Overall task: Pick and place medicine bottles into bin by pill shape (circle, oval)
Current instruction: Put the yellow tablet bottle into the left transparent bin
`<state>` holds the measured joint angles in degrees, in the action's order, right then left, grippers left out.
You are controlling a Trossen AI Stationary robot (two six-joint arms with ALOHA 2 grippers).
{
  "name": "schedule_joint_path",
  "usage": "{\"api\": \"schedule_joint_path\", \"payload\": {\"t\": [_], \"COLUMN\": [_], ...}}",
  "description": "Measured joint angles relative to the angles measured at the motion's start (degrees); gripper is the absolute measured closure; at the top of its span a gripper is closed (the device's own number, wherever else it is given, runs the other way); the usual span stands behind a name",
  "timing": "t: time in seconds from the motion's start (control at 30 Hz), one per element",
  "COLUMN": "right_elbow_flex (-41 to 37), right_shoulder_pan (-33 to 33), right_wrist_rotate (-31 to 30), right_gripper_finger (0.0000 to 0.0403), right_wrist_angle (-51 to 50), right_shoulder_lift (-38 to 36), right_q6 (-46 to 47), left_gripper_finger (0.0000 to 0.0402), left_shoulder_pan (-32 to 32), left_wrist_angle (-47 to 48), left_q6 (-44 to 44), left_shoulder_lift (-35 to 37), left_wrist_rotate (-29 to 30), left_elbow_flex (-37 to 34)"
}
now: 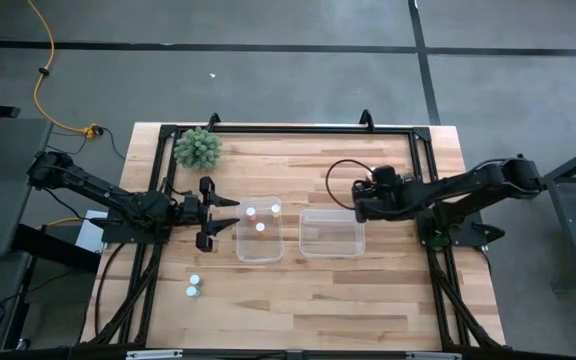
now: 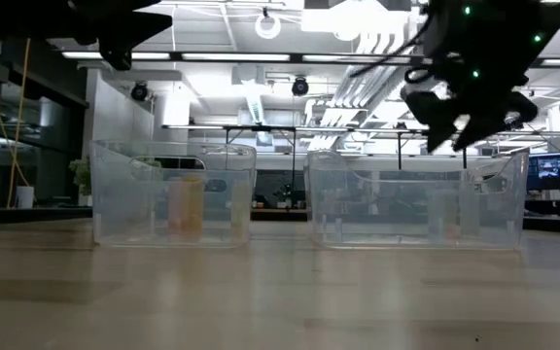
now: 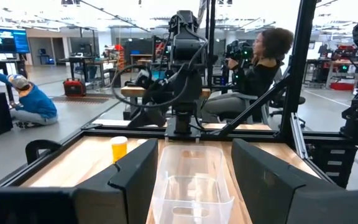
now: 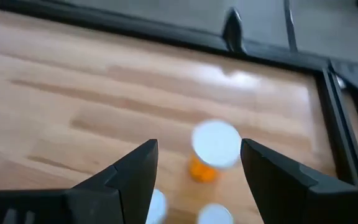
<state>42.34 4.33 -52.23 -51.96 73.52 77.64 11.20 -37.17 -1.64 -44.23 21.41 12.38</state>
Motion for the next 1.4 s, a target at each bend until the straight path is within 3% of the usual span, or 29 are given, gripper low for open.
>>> {"api": "schedule_joint_path", "payload": {"t": [0.33,1.13,1.4], "right_elbow_flex": [-5.2,-5.7,-5.7], "right_shoulder_pan": [-3.4,-4.1,-4.4], "right_wrist_rotate": [9.6,12.5,13.5], "right_gripper_finger": [0.0179,0.0179,0.0179], "right_wrist_angle": [0.2,3.1,3.1], "right_shoulder_lift": [0.0,0.0,0.0], "right_q6": [1.4,0.0,2.0], "left_gripper_finger": [0.0206,0.0206,0.0206], "left_shoulder_pan": [0.0,0.0,0.0], "left_wrist_angle": [0.0,0.0,0.0], "left_q6": [1.5,3.6,4.5], "left_shoulder_lift": [0.0,0.0,0.0], "left_wrist_rotate": [0.3,0.5,3.1], "left_elbow_flex": [0.0,0.0,0.0]}}
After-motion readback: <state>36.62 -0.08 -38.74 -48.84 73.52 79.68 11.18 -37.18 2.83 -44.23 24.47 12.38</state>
